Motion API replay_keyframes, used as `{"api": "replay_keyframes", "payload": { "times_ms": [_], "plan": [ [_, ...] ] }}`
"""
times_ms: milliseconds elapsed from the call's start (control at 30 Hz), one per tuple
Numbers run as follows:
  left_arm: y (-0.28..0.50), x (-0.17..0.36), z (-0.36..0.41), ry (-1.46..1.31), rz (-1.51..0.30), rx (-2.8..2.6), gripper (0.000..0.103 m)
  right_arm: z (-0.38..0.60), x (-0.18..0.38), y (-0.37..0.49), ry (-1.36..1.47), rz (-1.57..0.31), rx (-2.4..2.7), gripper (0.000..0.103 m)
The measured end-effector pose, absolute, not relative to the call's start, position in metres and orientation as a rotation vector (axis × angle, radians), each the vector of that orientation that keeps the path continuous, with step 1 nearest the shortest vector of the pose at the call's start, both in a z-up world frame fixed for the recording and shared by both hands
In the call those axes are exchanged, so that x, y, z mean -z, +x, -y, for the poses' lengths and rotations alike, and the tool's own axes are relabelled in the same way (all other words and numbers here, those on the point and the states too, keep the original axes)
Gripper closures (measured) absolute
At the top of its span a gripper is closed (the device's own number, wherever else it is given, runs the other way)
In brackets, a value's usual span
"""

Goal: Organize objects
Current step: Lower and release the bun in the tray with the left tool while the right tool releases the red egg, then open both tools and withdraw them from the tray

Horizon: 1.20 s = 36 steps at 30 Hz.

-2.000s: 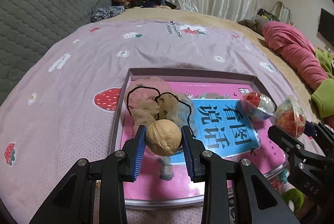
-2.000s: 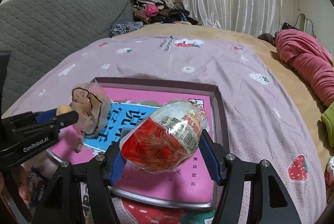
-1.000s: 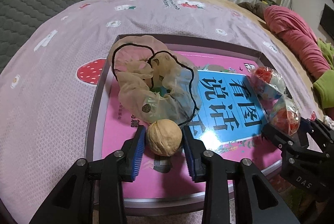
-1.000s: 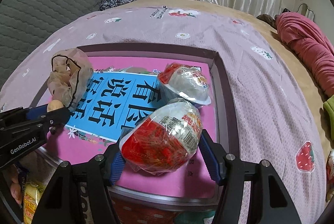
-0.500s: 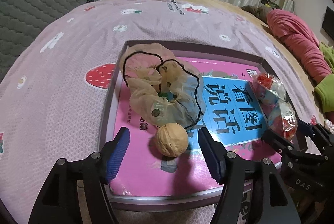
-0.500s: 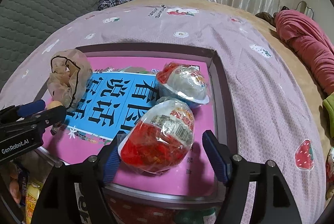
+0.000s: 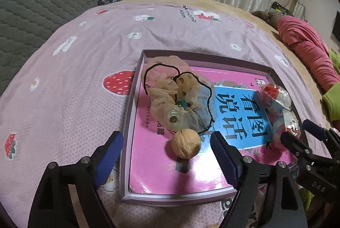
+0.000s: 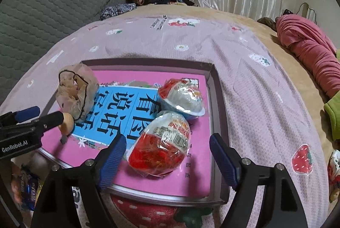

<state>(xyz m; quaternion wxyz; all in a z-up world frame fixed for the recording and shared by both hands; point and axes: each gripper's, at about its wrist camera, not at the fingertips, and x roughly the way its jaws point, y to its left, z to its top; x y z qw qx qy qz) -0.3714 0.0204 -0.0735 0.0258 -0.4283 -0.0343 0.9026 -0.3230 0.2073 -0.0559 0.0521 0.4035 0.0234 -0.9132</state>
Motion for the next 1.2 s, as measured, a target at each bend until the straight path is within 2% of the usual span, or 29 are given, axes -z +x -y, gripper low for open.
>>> {"api": "replay_keyframes", "payload": {
  "times_ms": [500, 867, 1200],
  "plan": [
    [-0.337, 0.020, -0.009, -1.144, 0.142, -2.875, 0.017, -0.201, 0.006, -0.291, 1.022, -0.075, 2.857, 0.017],
    [-0.291, -0.018, 0.004, -1.079, 0.173, -2.905, 0.016, -0.192, -0.049, -0.236, 0.848, -0.070, 2.883, 0.011],
    [-0.239, -0.024, 0.006, -1.154, 0.167, -2.893, 0.016, -0.195, -0.073, -0.189, 0.870, -0.148, 2.901, 0.011]
  ]
}}
